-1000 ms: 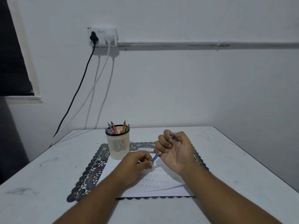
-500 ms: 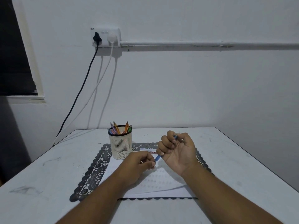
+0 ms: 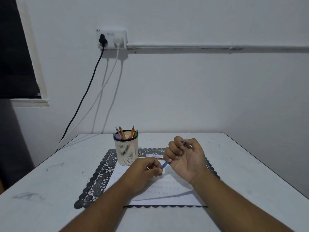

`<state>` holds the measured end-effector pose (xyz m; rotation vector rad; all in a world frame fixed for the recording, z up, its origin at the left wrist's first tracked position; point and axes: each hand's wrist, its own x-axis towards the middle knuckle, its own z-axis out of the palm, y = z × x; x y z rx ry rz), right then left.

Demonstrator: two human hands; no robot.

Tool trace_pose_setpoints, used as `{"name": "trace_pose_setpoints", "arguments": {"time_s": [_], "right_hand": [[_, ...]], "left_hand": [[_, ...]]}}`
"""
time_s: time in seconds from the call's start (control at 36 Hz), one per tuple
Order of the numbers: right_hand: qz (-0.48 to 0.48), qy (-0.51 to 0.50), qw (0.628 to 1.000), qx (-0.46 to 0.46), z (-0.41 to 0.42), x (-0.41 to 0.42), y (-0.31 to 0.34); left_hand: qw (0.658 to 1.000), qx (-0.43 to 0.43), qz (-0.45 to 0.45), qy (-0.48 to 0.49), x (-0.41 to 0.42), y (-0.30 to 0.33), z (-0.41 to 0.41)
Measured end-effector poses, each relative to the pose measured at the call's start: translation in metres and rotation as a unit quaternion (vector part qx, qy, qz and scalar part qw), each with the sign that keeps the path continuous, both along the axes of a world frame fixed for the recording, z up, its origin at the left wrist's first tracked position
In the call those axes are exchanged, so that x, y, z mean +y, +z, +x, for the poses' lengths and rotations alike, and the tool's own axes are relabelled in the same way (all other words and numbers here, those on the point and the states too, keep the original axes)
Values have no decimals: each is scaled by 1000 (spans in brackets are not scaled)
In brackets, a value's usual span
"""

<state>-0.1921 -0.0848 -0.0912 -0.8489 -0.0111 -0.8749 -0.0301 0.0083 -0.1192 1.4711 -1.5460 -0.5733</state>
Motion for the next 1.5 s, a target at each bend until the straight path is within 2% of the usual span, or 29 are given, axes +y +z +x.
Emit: {"name": "trace_pose_setpoints", "arguments": {"time_s": [0.31, 0.44, 1.0, 1.5], "right_hand": [[-6, 10, 1000, 2, 0, -3, -2], [-8, 11, 1000, -1, 0, -2, -1], [0, 3, 1000, 8, -1, -1, -1], [16, 11, 1000, -1, -1, 0, 0]], "left_hand": [[996, 84, 5, -15, 0, -3, -3], [998, 63, 3, -14, 0, -2, -3], [990, 138, 13, -18, 1, -4, -8], [991, 127, 3, -27, -1, -5, -5]]}}
